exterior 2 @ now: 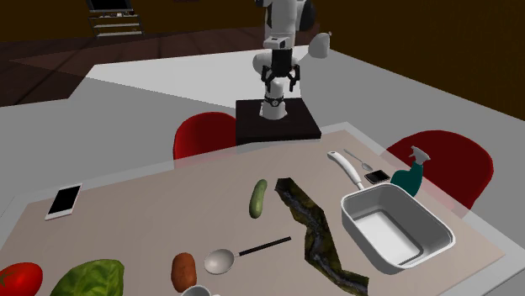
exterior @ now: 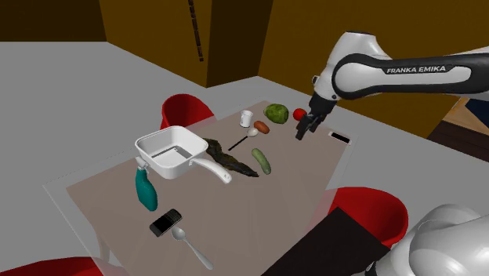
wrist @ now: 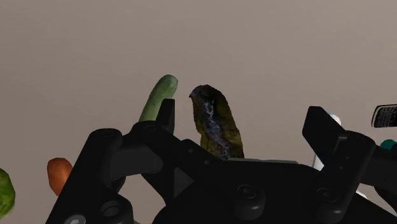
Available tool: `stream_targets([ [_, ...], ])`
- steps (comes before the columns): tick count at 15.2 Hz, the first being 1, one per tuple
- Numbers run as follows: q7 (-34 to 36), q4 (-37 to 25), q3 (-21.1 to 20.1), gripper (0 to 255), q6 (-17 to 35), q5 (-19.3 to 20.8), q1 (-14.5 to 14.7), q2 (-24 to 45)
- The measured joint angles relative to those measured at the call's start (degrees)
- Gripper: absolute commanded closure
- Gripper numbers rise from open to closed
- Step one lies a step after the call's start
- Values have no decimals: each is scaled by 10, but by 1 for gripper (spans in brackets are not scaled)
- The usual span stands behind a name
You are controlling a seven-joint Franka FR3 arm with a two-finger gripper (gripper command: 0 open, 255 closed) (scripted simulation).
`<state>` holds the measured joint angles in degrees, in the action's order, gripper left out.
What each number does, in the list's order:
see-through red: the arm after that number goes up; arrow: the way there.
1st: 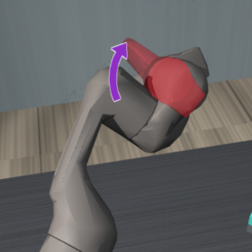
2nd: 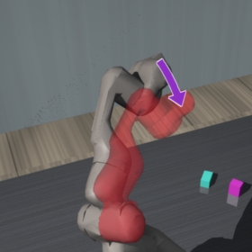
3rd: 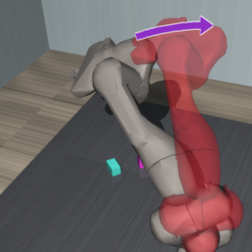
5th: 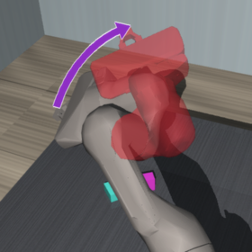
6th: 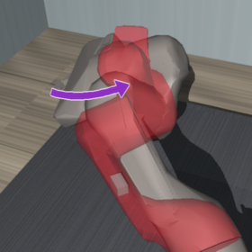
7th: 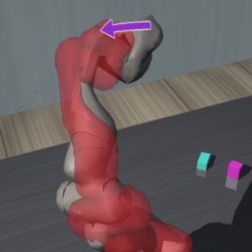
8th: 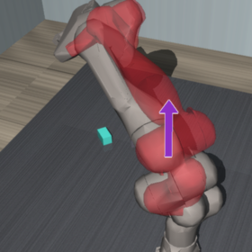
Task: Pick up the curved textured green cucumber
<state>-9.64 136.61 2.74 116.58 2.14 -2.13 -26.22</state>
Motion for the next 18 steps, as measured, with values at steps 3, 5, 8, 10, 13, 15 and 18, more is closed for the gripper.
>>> stream_targets([
  [3, -2, -17, 10, 0, 39, -7, -3, 61],
  [5, -3, -24, 15, 0, 74, -14, -5, 106],
  [8, -10, -49, 25, 0, 105, -26, -8, 167],
  [10, -15, -66, 30, 0, 127, -37, -10, 209],
  [13, -25, -96, 37, 0, 155, -55, -14, 272],
  [15, -31, -121, 39, 0, 171, -70, -18, 318],
  [18, -38, -159, 38, 0, 190, -91, -24, 381],
])
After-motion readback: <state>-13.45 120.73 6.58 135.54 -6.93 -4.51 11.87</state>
